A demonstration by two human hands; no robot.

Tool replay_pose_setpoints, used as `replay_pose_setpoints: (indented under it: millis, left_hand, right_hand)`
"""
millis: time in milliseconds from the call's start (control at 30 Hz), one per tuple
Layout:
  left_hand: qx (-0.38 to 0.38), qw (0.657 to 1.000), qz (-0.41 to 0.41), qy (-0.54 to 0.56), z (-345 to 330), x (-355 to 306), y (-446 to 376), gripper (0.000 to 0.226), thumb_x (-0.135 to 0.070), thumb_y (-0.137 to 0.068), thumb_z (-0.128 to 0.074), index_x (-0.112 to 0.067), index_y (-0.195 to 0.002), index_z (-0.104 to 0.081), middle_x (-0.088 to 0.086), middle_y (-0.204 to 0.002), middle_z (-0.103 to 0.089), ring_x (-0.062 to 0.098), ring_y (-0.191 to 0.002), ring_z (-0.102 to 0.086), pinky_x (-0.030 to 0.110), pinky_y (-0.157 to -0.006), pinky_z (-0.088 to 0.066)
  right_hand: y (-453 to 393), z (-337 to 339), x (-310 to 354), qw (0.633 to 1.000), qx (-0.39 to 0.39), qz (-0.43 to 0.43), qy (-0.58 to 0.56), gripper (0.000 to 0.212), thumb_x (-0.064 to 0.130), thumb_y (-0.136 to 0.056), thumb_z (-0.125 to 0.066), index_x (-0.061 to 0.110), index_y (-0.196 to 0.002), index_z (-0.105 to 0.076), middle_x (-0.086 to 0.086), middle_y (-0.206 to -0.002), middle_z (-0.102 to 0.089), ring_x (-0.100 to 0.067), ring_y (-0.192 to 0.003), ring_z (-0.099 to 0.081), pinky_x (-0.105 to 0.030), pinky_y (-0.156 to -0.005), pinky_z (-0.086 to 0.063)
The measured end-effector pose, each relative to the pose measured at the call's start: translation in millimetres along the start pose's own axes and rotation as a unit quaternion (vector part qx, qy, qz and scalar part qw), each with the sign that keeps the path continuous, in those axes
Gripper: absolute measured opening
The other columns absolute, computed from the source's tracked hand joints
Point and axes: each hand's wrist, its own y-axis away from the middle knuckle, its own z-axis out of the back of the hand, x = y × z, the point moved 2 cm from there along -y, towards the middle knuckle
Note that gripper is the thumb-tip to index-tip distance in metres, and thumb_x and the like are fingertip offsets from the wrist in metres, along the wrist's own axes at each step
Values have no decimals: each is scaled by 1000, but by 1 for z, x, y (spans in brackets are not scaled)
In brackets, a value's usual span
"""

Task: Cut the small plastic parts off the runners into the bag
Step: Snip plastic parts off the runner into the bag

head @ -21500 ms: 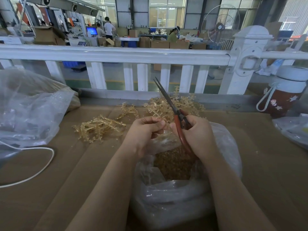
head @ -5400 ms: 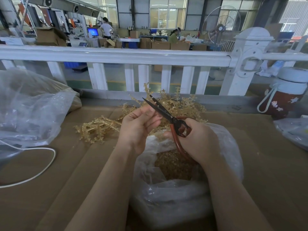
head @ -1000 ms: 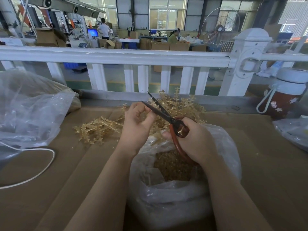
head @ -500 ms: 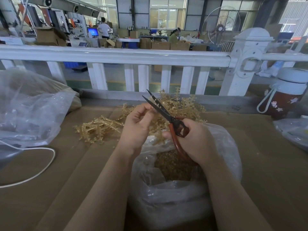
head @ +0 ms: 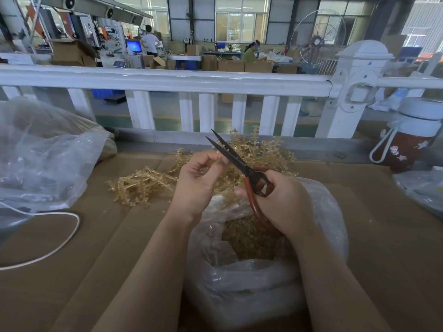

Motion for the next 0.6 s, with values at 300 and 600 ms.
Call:
replay_pose_setpoints:
  millis: [300, 600]
  left_hand:
    - [4, 1000, -28, 3, 11, -8, -4, 10, -9, -94, -66, -15, -96, -74, 17, -95, -71, 20, -86, -63, 19, -71, -54]
    - [9, 999, -28, -41, 11, -9, -2, 10, -6, -96, -62, -2, -93, -70, 23, -96, -70, 25, -87, -65, 44, -91, -53]
  right_hand:
    - [0, 1, 0, 1000, 5, 14, 27, 77, 97, -57, -45, 32, -92, -69, 18, -72, -66, 2, -69, -59, -19, -61, -49]
    - [1, 3, 3, 998, -10, 35, 46, 78, 104, -56, -31, 40, -90, -60, 27, -71, -57, 11, -68, -51, -11, -55, -31]
